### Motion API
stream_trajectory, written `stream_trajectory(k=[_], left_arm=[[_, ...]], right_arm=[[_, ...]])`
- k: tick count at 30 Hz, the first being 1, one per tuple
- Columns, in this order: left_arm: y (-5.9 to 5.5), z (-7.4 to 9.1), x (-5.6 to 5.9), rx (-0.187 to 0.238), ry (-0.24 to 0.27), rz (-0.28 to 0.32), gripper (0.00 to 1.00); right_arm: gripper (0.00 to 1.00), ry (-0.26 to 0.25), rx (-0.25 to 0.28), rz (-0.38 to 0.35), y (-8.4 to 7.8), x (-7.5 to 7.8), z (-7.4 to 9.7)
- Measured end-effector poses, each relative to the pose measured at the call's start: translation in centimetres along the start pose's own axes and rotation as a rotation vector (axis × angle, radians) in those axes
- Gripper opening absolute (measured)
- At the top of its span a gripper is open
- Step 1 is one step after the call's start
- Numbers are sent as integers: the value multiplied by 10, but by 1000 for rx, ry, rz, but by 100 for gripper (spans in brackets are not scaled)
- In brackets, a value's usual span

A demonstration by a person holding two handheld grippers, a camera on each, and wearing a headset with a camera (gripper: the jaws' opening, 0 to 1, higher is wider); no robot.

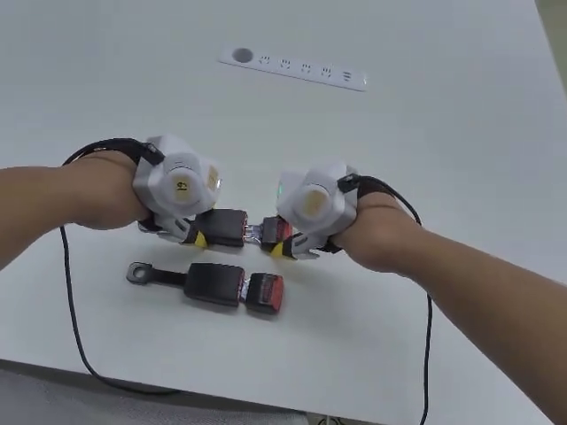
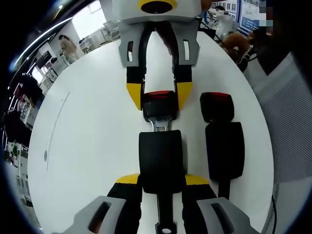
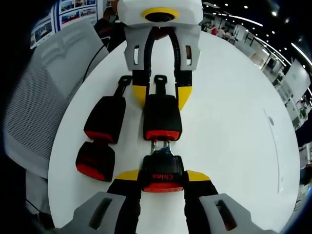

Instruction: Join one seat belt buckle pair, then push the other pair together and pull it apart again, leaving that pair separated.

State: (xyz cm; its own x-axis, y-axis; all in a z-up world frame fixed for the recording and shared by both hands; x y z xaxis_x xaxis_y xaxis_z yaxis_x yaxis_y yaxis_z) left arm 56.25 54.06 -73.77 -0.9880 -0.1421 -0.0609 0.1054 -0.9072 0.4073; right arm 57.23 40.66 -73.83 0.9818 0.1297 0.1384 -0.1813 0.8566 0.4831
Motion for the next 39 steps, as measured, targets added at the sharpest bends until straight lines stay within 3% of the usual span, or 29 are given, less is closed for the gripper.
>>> stream_trajectory(k=[7,10,12,26,29,32,33,34,36,39], left_arm=[[-1,0,-1,14,-18,-6,31],[0,-1,-1,13,-17,-11,31],[1,-1,0,9,-15,-14,31],[-1,-1,-3,13,-26,15,32],[-2,0,-3,27,-21,35,32],[-2,0,-2,38,-18,52,32],[-2,0,-1,40,-18,38,32],[-1,0,-1,39,-19,40,32],[3,0,2,32,-23,27,32],[4,0,1,17,-22,16,32]], right_arm=[[29,-2,-9,-8,5,0,-3],[28,-1,11,-15,12,0,-7],[28,-4,-8,-4,16,-2,-10],[29,-14,-9,-17,16,-3,-7],[30,-19,-14,-23,15,-2,-6],[30,-28,-16,-31,2,-2,-1],[30,-18,33,-50,4,-3,-1],[30,-9,33,-79,1,-5,0],[30,-22,19,-41,-2,-8,0],[31,-25,37,-56,-6,-7,1]])
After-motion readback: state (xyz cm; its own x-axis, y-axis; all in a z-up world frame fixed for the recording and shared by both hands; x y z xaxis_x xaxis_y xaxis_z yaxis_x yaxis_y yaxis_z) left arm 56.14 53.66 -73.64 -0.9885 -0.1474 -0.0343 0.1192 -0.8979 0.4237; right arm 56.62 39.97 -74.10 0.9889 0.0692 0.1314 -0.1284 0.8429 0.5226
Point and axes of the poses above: the centre of the closed fingertips' face, and the gripper's own axes: z roughly backward along the fingers, x roughly to its right, y roughly out of its top, the point moved 6 cm from there along z, roughly backward along the fingers, and after that the axes turned 5 degrees about z, right-handed, at the moved point
